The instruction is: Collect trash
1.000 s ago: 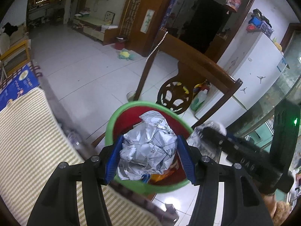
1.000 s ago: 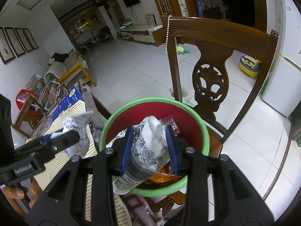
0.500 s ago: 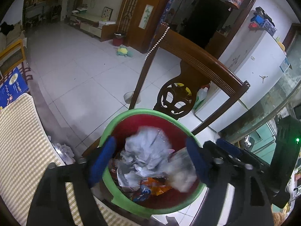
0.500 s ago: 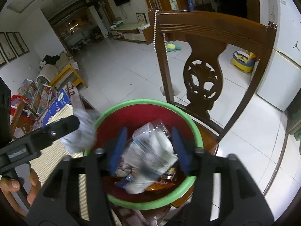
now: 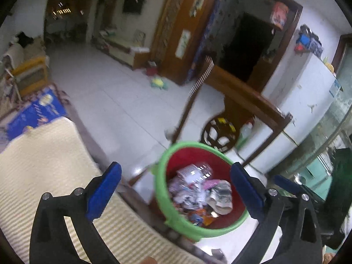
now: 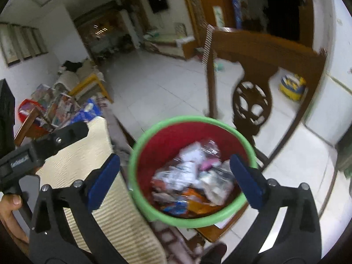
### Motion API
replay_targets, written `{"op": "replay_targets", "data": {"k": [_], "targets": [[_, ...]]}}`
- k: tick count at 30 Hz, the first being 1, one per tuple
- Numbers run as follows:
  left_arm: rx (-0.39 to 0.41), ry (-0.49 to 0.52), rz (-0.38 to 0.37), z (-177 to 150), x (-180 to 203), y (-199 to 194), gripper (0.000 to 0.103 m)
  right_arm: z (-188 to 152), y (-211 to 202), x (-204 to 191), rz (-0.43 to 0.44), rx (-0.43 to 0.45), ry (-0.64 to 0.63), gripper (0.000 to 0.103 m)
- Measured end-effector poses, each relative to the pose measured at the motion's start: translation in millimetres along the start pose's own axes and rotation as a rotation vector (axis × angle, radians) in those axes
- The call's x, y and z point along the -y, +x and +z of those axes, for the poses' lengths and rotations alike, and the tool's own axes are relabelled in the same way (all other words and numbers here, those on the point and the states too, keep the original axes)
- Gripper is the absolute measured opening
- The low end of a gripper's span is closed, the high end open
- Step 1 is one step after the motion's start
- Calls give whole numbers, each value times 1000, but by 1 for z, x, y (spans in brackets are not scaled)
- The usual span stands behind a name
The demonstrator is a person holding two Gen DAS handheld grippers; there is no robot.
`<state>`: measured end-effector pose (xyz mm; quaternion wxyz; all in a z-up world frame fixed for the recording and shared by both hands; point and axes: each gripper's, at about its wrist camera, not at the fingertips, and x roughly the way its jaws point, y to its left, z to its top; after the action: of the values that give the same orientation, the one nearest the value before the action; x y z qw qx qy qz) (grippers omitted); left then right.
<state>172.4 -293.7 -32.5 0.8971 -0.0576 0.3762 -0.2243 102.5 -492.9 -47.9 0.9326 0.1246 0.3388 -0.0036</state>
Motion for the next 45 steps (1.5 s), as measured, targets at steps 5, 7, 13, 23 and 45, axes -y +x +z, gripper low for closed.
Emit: {"op": "replay_targets", "data": {"k": [5,7,13,23,45], "targets": [[191,-3,85,-12,-30,-78,95,-19,-63,-64,-91,400,-92,98],[259,8,126,-16,-40,-105,95,-32,-72,-91,-120,482,-135,98],[411,48,284,-36,-66,-180,95,-60,-66,-130,7,430,3,98],[441,-169,336,-54,-132,-240,95,-80,-64,-194,35,377,-132,98],[387,-158,351,-61,-146,-241,95,-87,-66,-225,41,327,-195,98]]}}
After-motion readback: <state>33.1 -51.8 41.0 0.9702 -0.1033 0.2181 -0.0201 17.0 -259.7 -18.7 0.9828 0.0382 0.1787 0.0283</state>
